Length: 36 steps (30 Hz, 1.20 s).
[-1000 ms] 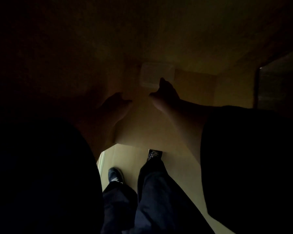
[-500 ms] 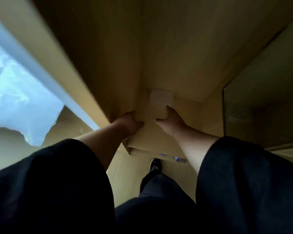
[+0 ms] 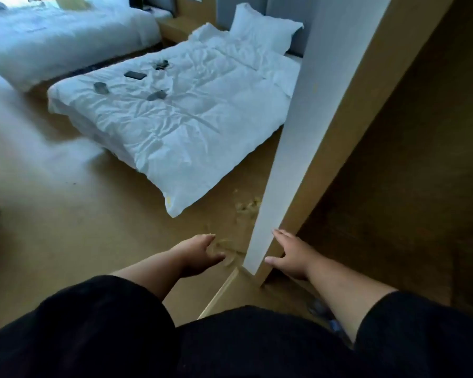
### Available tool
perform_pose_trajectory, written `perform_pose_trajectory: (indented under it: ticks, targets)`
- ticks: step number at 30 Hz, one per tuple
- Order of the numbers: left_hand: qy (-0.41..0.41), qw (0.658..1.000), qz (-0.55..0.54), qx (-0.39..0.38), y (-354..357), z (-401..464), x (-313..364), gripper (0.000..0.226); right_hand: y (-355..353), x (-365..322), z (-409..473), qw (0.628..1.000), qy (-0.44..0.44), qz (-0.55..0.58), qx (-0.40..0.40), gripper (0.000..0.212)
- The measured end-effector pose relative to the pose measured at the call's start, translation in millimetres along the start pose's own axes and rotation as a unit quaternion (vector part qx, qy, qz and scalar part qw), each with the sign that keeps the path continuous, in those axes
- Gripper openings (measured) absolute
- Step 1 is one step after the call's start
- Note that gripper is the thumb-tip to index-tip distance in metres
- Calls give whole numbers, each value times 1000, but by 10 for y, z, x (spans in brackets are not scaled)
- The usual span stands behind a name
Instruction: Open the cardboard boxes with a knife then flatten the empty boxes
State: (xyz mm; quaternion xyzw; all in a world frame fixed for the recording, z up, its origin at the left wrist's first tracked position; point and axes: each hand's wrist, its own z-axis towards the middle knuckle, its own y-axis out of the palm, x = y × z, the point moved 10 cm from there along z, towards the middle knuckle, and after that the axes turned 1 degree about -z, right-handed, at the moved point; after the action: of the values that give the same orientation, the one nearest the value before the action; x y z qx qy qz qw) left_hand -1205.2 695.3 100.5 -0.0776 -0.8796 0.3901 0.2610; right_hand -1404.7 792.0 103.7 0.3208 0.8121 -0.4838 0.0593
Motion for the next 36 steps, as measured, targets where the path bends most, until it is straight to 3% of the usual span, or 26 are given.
perform_pose_trajectory:
  ticks: [11,19,27,36]
  targets:
    - [-169,969,-143,108,-459,-593,-1748,79,238,-1690,772,976,-169,-123,-65,86]
    - [-296,908,-252,154,-874,-576,-2931,83,702,-3181,1962,918,-293,-211,-165,91]
    - [-379,845,-326,190,-1344,-414,-3488,81,403,-4413,2933,854,-374,-308,-192,87]
    - [-418,810,-353,213,-1645,-398,-4231,91,673,-5268,3286,799,-427,-360,-225,92]
